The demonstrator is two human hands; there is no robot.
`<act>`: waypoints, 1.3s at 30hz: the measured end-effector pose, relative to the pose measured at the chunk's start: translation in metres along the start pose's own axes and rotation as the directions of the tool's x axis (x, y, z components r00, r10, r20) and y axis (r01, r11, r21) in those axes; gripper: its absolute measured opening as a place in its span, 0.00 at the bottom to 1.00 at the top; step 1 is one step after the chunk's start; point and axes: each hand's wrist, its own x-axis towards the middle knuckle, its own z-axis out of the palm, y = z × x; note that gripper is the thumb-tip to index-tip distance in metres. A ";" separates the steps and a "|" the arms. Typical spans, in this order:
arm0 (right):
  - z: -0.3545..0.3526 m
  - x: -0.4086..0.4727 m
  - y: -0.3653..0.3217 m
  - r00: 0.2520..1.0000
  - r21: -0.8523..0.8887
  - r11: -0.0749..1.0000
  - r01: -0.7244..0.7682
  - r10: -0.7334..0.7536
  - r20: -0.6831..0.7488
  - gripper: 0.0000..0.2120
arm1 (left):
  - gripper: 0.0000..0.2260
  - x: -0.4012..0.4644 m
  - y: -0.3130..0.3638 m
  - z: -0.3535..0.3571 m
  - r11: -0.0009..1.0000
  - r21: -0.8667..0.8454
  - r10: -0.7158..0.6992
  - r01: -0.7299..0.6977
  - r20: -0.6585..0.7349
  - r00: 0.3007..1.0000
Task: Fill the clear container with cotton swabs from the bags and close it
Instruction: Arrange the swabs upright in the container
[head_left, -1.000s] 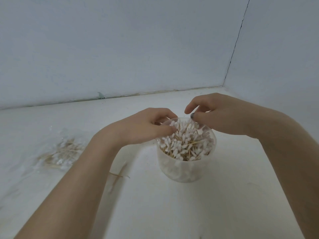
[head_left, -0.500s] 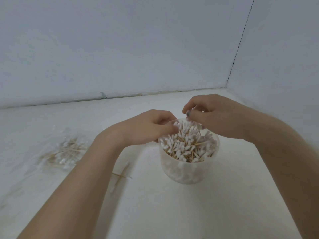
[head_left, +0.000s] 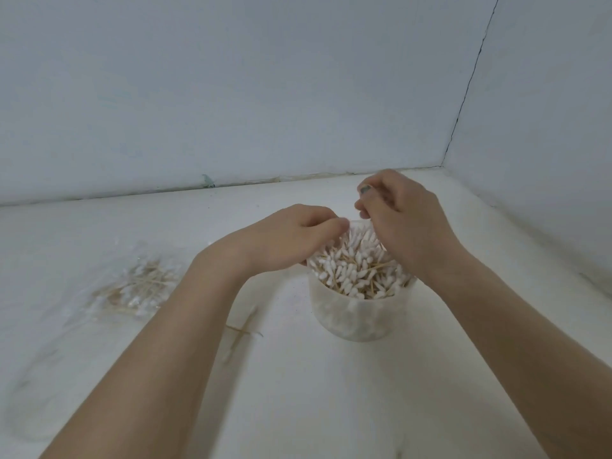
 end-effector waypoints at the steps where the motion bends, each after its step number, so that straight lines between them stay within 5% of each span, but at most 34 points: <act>1: 0.000 -0.002 -0.002 0.998 -0.021 0.999 0.040 -0.041 -0.043 0.07 | 0.18 -0.003 0.001 -0.001 0.999 -0.028 -0.022 0.021 -0.022 1.000; 4: -0.008 -0.010 -0.015 0.948 -0.132 0.964 0.231 -0.253 -0.191 0.10 | 0.18 -0.018 -0.002 -0.006 0.991 -0.115 -0.076 0.062 -0.122 0.990; 7: -0.017 -0.031 -0.036 0.896 -0.158 0.919 0.361 -0.389 -0.214 0.11 | 0.13 -0.041 -0.010 -0.016 0.989 0.069 -0.118 0.131 -0.168 0.979; 10: -0.035 -0.065 -0.062 0.894 -0.034 0.907 0.419 -0.406 0.191 0.09 | 0.09 -0.067 -0.017 -0.024 0.908 0.350 -0.201 0.230 -0.119 0.972; 13: -0.037 -0.098 -0.069 0.637 -0.267 0.837 0.478 -0.120 0.762 0.13 | 0.08 -0.091 -0.014 -0.023 0.792 0.579 -0.214 0.191 -0.028 0.976; 16: -0.021 -0.133 -0.054 0.374 -0.408 0.768 0.493 0.237 0.897 0.26 | 0.15 -0.106 -0.012 -0.014 0.674 0.721 -0.264 0.158 0.036 0.964; 21: -0.046 -0.162 -0.044 0.428 -0.339 0.688 0.641 0.046 0.902 0.15 | 0.10 -0.118 -0.019 0.001 0.561 0.805 -0.288 0.194 -0.031 0.957; 39: -0.006 -0.125 -0.053 0.585 -0.443 0.758 0.479 0.100 0.805 0.08 | 0.11 -0.111 -0.035 0.021 0.472 0.877 -0.218 0.090 0.017 0.976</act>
